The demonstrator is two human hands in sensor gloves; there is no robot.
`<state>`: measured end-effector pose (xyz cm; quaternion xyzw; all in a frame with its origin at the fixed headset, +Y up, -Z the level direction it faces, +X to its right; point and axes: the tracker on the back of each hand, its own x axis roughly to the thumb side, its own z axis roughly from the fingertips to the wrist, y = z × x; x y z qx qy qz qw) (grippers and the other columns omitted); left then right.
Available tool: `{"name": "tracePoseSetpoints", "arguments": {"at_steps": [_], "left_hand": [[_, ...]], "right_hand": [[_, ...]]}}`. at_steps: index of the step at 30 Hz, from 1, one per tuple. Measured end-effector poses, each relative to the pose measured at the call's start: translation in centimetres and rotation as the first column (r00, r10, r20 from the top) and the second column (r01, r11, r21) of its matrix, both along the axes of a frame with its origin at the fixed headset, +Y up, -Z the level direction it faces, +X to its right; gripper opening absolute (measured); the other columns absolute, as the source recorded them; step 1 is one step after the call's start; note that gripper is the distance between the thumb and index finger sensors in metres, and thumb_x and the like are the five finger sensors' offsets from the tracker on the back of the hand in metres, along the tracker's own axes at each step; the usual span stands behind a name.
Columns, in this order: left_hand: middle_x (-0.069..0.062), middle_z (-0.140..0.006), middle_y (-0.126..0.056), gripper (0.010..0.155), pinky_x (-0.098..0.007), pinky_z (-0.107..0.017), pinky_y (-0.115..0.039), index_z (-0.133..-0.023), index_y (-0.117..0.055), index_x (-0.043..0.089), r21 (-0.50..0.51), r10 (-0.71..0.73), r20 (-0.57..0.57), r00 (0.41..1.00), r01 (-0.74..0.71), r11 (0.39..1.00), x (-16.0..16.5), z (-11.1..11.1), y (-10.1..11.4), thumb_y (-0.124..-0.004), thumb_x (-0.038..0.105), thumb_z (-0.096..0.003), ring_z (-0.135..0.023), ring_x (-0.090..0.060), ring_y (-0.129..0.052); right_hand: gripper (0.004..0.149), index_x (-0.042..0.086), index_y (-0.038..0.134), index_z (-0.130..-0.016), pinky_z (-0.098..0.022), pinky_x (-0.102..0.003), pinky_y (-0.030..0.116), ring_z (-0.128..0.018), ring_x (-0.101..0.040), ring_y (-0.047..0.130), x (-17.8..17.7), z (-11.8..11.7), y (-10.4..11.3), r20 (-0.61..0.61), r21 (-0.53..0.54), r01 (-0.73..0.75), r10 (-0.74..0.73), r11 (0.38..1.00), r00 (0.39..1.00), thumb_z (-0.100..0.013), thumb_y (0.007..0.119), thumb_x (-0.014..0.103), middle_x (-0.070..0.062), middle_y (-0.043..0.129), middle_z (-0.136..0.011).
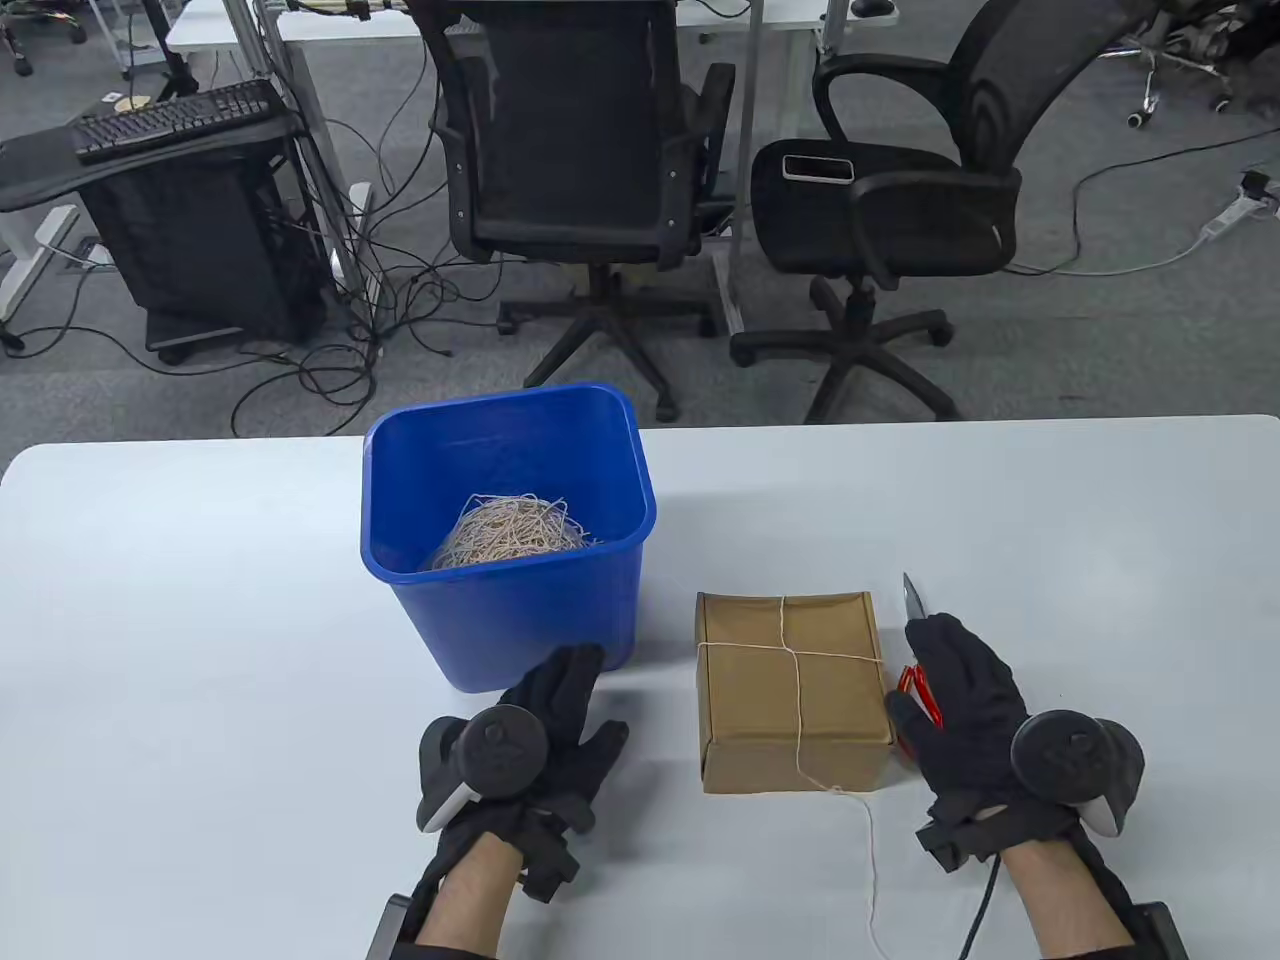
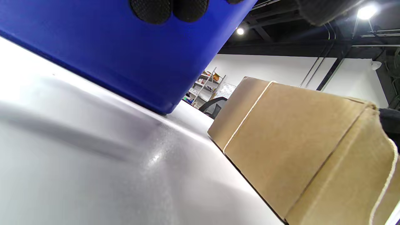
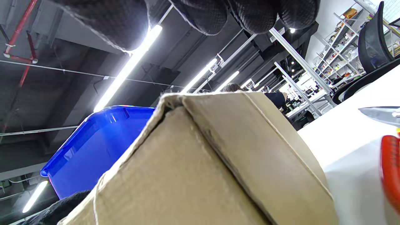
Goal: Cut the packaging cotton rope with scissors
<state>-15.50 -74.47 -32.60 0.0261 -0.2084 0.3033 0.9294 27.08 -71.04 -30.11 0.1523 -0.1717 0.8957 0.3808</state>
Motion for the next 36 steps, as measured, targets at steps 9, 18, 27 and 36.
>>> {"name": "tracePoseSetpoints", "arguments": {"at_steps": [9, 18, 27, 36], "left_hand": [[-0.025, -0.113, -0.038, 0.076, -0.075, -0.066, -0.039, -0.114, -0.029, 0.022, 0.018, -0.015, 0.017, 1.0, 0.015, 1.0, 0.4, 0.46, 0.26, -0.066, 0.053, -0.0555, -0.101, -0.055, -0.048], [-0.025, -0.113, -0.038, 0.076, -0.075, -0.065, -0.039, -0.114, -0.029, 0.022, 0.0, -0.006, 0.012, 1.0, 0.006, 1.0, 0.02, 0.35, -0.19, -0.066, 0.053, -0.0556, -0.101, -0.055, -0.049], [-0.025, -0.114, -0.038, 0.076, -0.075, -0.066, -0.04, -0.114, -0.029, 0.022, -0.013, 0.05, 0.032, 0.998, -0.05, 0.999, 0.37, 0.18, -0.18, -0.066, 0.052, -0.0555, -0.101, -0.055, -0.049], [-0.025, -0.113, -0.039, 0.076, -0.075, -0.065, -0.041, -0.114, -0.029, 0.022, -0.034, 0.08, 0.049, 0.996, -0.079, 0.996, 0.74, 0.1, -0.45, -0.066, 0.052, -0.0555, -0.101, -0.055, -0.051]], "right_hand": [[0.072, 0.006, 0.057, -0.106, -0.055, -0.086, 0.037, -0.091, -0.063, 0.05, -0.13, 0.26, 0.38, -0.006, 0.022, 0.001, -0.001, 1.0, 1.0, -0.049, 0.073, 0.046, -0.035, 0.051, -0.108], [0.072, 0.006, 0.057, -0.106, -0.055, -0.086, 0.037, -0.091, -0.063, 0.05, 0.01, 0.3, 0.4, 0.002, 0.018, -0.002, 0.002, 1.0, 1.0, -0.049, 0.074, 0.046, -0.036, 0.051, -0.108], [0.071, 0.005, 0.057, -0.106, -0.055, -0.086, 0.036, -0.091, -0.063, 0.05, 0.23, 0.35, 0.53, 0.017, 0.022, -0.007, 0.007, 1.0, 1.0, -0.049, 0.074, 0.046, -0.036, 0.051, -0.108], [0.071, 0.005, 0.058, -0.105, -0.055, -0.087, 0.035, -0.09, -0.063, 0.052, 0.13, 0.39, 0.55, 0.016, 0.028, -0.017, 0.016, 0.999, 1.0, -0.049, 0.074, 0.046, -0.036, 0.053, -0.107]]}}
